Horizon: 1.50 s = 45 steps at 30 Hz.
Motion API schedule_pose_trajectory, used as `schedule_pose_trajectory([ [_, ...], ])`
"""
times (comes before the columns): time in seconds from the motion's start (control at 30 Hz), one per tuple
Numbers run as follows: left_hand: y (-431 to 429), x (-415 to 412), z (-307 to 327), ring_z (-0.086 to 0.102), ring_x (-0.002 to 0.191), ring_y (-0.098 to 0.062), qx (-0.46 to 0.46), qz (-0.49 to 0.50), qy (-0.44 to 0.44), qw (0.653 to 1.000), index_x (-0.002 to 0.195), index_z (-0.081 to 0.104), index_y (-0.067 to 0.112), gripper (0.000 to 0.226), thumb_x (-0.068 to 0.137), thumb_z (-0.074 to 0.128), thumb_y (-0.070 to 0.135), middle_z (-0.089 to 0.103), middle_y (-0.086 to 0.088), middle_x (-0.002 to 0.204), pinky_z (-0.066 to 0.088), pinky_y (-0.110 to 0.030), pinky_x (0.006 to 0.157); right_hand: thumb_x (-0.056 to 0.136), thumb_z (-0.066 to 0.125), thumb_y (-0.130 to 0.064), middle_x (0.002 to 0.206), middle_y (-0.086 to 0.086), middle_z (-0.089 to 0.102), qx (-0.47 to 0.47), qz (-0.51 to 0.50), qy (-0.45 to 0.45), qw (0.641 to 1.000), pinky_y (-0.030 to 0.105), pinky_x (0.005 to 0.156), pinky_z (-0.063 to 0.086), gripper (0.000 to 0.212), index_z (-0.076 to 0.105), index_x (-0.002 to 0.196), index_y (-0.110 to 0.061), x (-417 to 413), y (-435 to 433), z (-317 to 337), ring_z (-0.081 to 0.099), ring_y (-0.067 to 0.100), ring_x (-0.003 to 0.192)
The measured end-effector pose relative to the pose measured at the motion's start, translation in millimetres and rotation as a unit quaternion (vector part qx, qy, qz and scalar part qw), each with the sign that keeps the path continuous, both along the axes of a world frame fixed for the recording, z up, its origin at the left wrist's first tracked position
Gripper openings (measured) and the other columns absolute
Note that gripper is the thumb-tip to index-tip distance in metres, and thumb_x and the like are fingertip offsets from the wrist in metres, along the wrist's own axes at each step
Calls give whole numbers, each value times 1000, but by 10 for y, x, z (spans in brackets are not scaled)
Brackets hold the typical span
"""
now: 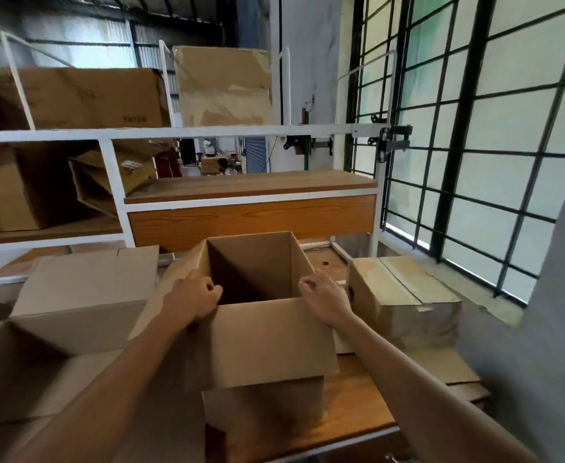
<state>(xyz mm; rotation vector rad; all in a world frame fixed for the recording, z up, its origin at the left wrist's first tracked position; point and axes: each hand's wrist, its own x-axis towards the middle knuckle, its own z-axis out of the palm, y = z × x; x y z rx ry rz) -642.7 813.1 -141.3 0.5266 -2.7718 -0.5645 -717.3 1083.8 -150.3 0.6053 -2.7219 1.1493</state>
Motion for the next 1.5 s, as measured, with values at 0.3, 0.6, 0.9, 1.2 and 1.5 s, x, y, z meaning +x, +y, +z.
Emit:
schedule_pose_trajectory([
  [0.3, 1194, 40, 97, 59, 97, -13, -104, -89, 30, 990, 106, 65, 25, 40, 98, 35, 52, 62, 4, 106, 50, -39, 89, 95, 47, -59, 143, 1, 52, 98, 136, -33, 985, 41, 102, 46, 57, 42, 145, -32, 1, 596, 158, 50, 24, 128],
  [0.6, 2674, -459, 18, 32, 142, -21, -212, -148, 156, 953, 141, 45, 18, 48, 99, 44, 40, 42, -5, 151, 27, -38, 115, 93, 60, -38, 135, 2, 59, 138, 148, 30, 979, 41, 97, 50, 52, 45, 141, -27, -309, 1709, -27, 56, 23, 121],
  [0.9, 3662, -1235, -319, 59, 100, -17, 94, -165, 135, 972, 120, 61, 14, 31, 92, 57, 26, 64, -6, 119, 49, -27, 82, 94, 58, -33, 133, 3, 60, 82, -10, -49, 995, 34, 99, 41, 41, 58, 132, -20, -878, 2816, -444, 54, 22, 122],
  [1.2, 3743, -2294, -837, 55, 117, -27, 357, -6, 79, 931, 138, 40, 14, 47, 95, 55, 24, 53, -12, 137, 48, -34, 84, 91, 64, -33, 134, 7, 59, 47, -105, -88, 989, 27, 87, 43, 42, 60, 130, -18, -1780, 3302, -739, 56, 22, 119],
  [1.5, 3529, -3246, -1190, 61, 93, -22, 449, 92, 52, 887, 131, 48, 7, 42, 95, 52, 28, 59, -10, 116, 43, -27, 63, 88, 68, -31, 140, 9, 52, -14, -150, -180, 972, 44, 103, 45, 59, 48, 141, -15, -2774, 3244, -961, 52, 26, 122],
])
